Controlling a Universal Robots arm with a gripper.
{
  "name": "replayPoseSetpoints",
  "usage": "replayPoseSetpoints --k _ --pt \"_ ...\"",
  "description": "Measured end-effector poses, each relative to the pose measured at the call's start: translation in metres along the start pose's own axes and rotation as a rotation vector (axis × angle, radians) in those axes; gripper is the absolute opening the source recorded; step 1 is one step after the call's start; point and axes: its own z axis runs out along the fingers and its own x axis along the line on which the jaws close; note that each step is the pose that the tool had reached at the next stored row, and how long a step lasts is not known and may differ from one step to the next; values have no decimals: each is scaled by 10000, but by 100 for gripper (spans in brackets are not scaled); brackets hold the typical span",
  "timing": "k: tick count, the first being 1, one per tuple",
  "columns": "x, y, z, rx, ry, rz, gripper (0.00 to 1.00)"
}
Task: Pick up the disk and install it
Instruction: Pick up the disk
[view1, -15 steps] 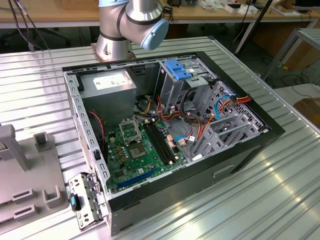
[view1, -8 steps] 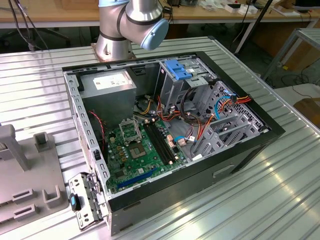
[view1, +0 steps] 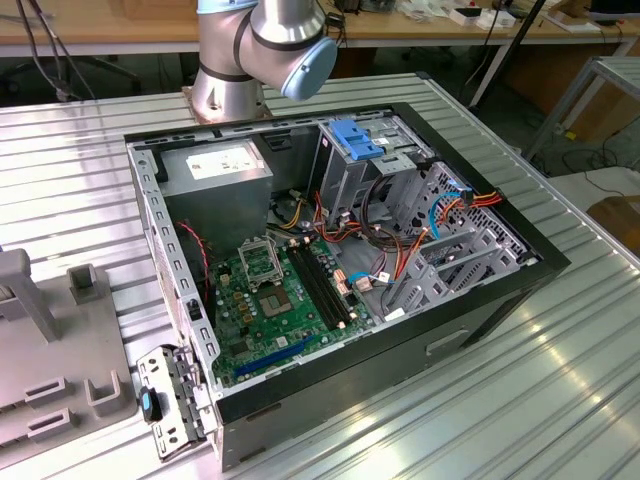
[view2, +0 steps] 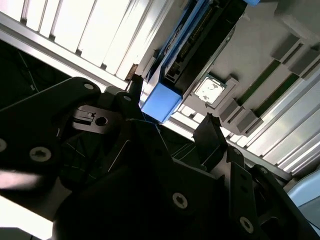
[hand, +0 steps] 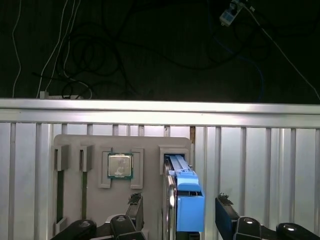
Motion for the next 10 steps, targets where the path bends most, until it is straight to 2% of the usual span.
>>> replayPoseSetpoints --k 3,5,10 --pt "-2 14 31 62 2 4 68" --pt "-2 45 59 199 3 1 68" --pt "-10 46 135 200 4 7 68"
